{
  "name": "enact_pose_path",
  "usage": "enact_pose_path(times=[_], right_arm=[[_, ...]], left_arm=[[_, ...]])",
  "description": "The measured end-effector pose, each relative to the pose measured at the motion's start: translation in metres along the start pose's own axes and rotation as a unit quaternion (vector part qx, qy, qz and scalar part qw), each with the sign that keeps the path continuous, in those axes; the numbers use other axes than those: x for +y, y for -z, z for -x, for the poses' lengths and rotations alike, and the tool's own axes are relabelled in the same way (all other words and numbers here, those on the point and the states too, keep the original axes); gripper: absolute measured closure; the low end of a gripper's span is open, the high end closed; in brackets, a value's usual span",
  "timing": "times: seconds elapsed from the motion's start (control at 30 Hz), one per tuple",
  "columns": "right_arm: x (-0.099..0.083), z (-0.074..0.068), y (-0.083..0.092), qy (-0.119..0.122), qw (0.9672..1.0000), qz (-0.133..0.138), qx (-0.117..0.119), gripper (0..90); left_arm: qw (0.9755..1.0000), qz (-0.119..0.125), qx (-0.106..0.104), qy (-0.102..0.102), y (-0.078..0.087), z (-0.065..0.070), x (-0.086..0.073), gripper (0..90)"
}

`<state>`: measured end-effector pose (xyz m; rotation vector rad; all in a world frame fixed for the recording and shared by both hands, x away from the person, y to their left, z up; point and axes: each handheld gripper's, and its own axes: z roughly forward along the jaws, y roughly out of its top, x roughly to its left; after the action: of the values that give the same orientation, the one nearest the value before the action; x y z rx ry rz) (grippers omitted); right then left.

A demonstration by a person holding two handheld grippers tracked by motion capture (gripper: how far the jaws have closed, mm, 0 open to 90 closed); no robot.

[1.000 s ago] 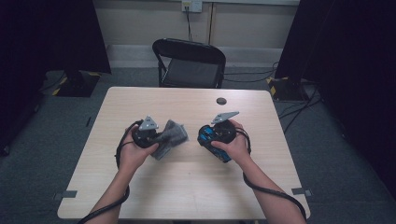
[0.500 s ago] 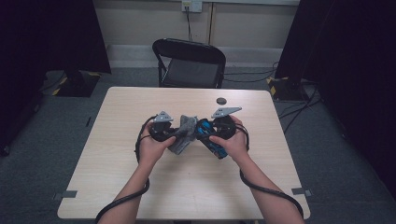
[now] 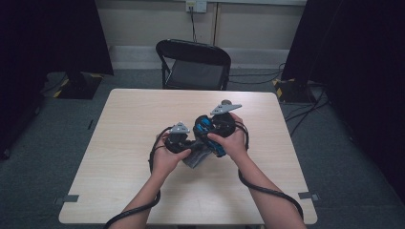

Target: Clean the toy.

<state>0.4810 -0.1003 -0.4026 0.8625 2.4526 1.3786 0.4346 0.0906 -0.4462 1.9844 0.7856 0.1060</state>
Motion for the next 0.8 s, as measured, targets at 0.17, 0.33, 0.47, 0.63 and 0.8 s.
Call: enact_pose_path(times=[0.17, 0.33, 0.47, 0.63, 0.8], right_arm=[[0.008, -0.001, -0.003, 0.006, 1.0000, -0.003, -0.007, 25.7], [0.010, 0.000, -0.004, 0.002, 0.9999, -0.008, -0.013, 25.7], [0.012, 0.002, -0.004, -0.002, 0.9999, -0.004, -0.015, 25.7], [0.018, 0.004, -0.001, -0.003, 0.9999, 0.003, -0.014, 25.7], [0.022, 0.006, 0.005, -0.003, 0.9998, 0.008, -0.015, 25.7]], left_arm=[[0.9998, -0.006, -0.015, -0.010, -0.008, 0.012, -0.005, 76.0], [0.9994, -0.015, -0.026, -0.018, -0.015, 0.020, -0.010, 75.9], [0.9978, -0.035, -0.044, -0.034, -0.023, 0.030, -0.016, 75.9], [0.9954, -0.058, -0.053, -0.054, -0.031, 0.038, -0.019, 75.8], [0.9946, -0.067, -0.047, -0.063, -0.026, 0.036, -0.018, 75.8]])
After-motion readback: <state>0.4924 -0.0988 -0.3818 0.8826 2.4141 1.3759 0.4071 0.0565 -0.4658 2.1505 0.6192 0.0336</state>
